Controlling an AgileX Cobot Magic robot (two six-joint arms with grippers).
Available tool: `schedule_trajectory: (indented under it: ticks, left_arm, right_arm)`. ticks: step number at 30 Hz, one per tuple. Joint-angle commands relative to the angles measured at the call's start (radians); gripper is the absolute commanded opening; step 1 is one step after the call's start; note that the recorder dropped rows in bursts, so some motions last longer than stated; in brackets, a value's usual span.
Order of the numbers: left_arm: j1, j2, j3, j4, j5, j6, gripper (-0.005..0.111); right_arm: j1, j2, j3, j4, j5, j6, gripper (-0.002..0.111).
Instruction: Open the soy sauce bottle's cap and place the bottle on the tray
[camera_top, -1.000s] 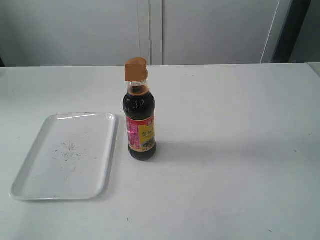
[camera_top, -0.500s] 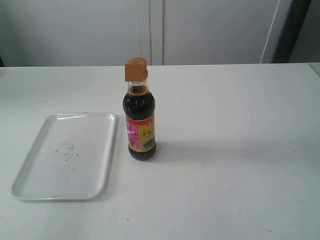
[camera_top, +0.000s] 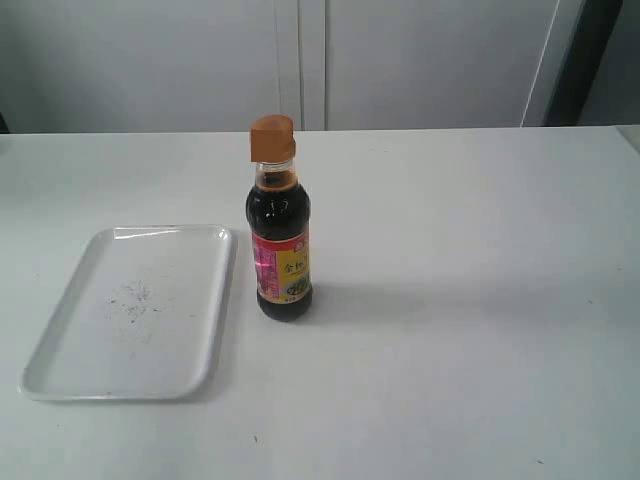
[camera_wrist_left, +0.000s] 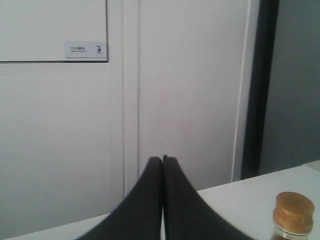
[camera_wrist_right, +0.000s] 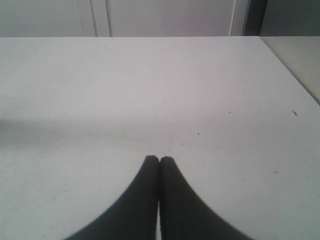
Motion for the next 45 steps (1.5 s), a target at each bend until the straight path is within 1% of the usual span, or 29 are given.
schedule_trajectory:
  ticks: [1,4,6,9,10,12,14,15,17,19,20,21,26,33,39,45]
  left_arm:
    - [0.002,0.102,-0.04,0.055,-0.14,-0.024,0.0]
    - [0.002,0.167,-0.066,0.095,-0.233,-0.024,0.0]
    - [-0.013,0.199,-0.083,0.111,-0.243,-0.024,0.0]
    - [-0.056,0.245,-0.11,0.133,-0.241,-0.02,0.0]
    - [-0.08,0.263,-0.124,0.136,-0.241,-0.02,0.0]
    - [-0.117,0.289,-0.15,0.149,-0.244,-0.006,0.004]
    - [-0.157,0.319,-0.18,0.175,-0.242,0.015,0.02]
    - [-0.175,0.334,-0.192,0.18,-0.239,0.017,0.032]
    - [-0.204,0.363,-0.212,0.173,-0.237,0.017,0.06]
    - [-0.235,0.389,-0.232,0.162,-0.237,0.038,0.089]
    - [-0.247,0.399,-0.239,0.163,-0.235,0.055,0.1]
    - [-0.261,0.413,-0.248,0.163,-0.227,0.073,0.105]
    - [-0.323,0.472,-0.291,0.15,-0.177,0.091,0.105]
    - [-0.372,0.57,-0.362,0.131,-0.178,0.082,0.105]
    - [-0.379,0.667,-0.42,0.125,-0.178,0.051,0.105]
    - [-0.385,0.763,-0.443,0.108,-0.247,0.072,0.105]
  right_arm:
    - [-0.003,-0.006,0.002,-0.002,-0.003,0.005,0.0]
    - [-0.003,-0.006,0.002,-0.002,-0.003,0.005,0.0]
    - [-0.003,-0.006,0.002,-0.002,-0.003,0.005,0.0]
    - [-0.003,-0.006,0.002,-0.002,-0.003,0.005,0.0]
    - [-0.003,-0.006,0.002,-0.002,-0.003,0.005,0.0]
    - [-0.003,-0.006,0.002,-0.002,-0.003,0.005,0.0]
    - [-0.003,-0.006,0.002,-0.002,-0.003,0.005,0.0]
    - [-0.003,-0.006,0.002,-0.002,-0.003,0.005,0.0]
    - [-0.003,-0.006,0.002,-0.002,-0.003,0.005,0.0]
    - [-0.003,-0.006,0.002,-0.002,-0.003,0.005,0.0]
    - [-0.003,-0.006,0.002,-0.002,-0.003,0.005,0.0]
    - [-0.003,-0.006,0.002,-0.002,-0.003,0.005,0.0]
    - [-0.003,-0.006,0.002,-0.002,-0.003,0.005,0.0]
    - [-0.003,-0.006,0.002,-0.002,-0.003,0.005,0.0]
    - [-0.003,-0.006,0.002,-0.002,-0.003,0.005,0.0]
    - [-0.003,-0.006,0.002,-0.002,-0.003,0.005,0.0]
